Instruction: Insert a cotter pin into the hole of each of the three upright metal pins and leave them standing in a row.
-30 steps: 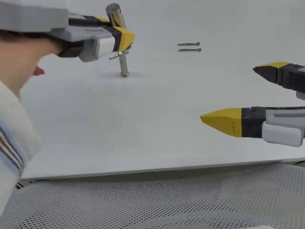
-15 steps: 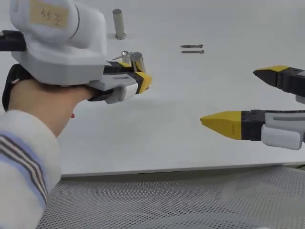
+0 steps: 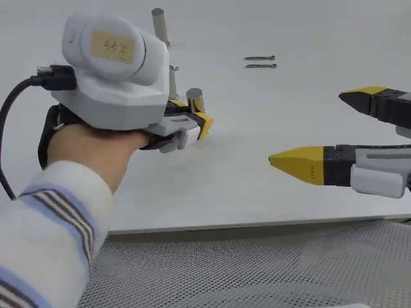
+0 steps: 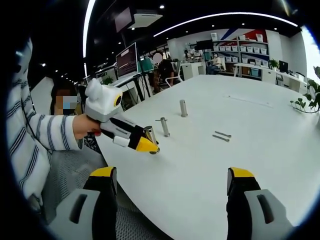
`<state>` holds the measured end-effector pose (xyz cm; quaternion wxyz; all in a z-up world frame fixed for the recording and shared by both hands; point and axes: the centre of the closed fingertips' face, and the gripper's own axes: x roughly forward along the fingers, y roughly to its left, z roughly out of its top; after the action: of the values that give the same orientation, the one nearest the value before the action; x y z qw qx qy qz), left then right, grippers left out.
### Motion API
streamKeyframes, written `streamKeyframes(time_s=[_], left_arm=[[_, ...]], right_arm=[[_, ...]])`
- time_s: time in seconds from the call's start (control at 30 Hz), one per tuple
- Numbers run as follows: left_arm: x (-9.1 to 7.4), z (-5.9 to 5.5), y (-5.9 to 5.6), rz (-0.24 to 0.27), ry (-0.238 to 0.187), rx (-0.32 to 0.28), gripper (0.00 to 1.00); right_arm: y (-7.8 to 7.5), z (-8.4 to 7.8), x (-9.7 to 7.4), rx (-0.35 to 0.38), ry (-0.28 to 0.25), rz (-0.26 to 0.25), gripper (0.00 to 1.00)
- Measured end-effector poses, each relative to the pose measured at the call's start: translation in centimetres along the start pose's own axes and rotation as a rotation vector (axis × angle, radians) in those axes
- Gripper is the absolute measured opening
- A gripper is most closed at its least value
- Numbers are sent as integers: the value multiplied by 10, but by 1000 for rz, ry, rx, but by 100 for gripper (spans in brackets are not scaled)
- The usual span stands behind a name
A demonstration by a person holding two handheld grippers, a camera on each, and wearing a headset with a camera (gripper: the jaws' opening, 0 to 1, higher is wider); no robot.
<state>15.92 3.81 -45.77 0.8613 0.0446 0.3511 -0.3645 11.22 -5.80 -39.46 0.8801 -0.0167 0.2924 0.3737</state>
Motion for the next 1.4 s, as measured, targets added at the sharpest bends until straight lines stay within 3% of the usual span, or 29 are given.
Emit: streamKeyframes(time_s=[0.13,0.7,1.03,1.4], left_arm=[[5,-6,2,2,20,3,9],[12,-17,3,31,33,23,9],[12,-16,3,32,27,45,9],[12,-19,1,30,24,72,10]], right_arm=[[2,0,0,6,-1,1,90],[3,-4,3,15,2,-1,92],[4,2,6,11,-21,-12,98],[4,1,8,16,-25,4,98]])
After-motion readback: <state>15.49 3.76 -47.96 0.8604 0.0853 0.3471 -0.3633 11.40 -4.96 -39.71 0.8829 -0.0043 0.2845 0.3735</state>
